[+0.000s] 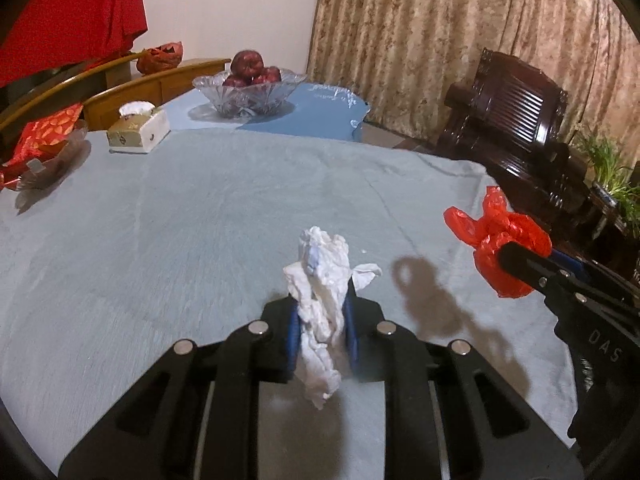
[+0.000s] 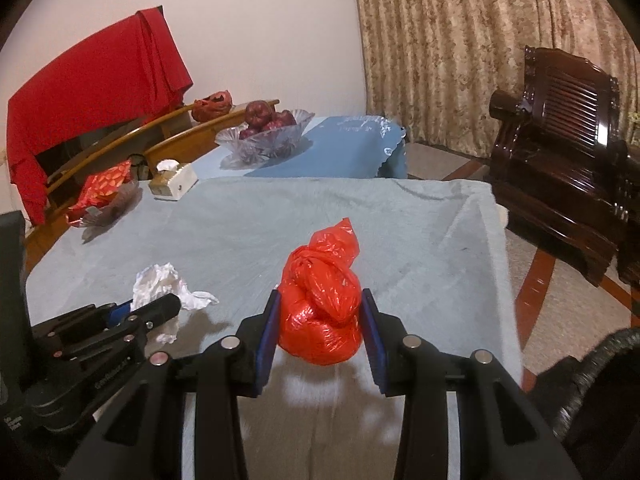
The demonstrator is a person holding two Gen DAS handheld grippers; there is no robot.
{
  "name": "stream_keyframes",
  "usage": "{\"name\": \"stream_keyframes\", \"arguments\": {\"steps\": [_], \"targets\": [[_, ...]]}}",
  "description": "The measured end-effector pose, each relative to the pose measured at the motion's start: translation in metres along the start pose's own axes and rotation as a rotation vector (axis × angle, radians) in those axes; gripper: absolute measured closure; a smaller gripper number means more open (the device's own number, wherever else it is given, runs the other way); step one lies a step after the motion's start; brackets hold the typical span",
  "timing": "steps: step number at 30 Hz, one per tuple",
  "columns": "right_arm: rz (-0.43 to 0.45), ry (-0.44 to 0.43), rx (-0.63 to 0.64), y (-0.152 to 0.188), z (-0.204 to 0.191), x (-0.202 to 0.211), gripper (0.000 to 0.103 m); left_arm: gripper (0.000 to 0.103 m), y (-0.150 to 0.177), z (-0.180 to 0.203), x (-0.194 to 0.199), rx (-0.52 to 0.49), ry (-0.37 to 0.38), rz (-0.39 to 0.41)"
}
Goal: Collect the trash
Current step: 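Lift the tissue and red bag and carry both over the bin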
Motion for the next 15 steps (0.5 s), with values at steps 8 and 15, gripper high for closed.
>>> {"name": "stream_keyframes", "arguments": {"steps": [8, 15], "targets": [[0.041, 0.012, -0.011, 0.005, 0.011, 0.065, 0.064, 0.085, 0.005, 0.033, 0.049, -0.013, 0.023, 0.036], [0.08, 0.032, -0.023, 0.011, 0.029, 0.125, 0.064, 0.085, 0.013, 0.081, 0.091, -0.043, 0.072, 0.065]]}}
Point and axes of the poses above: each gripper's, at about its wrist camera, not at the fingertips, and x roughly against the way its jaws point, z to its right, y to its underside, the point moved 7 cm from there along -x, roughly the way its jaws point, and after that the axes turned 9 degrees about -x, right-handed, at the moved point
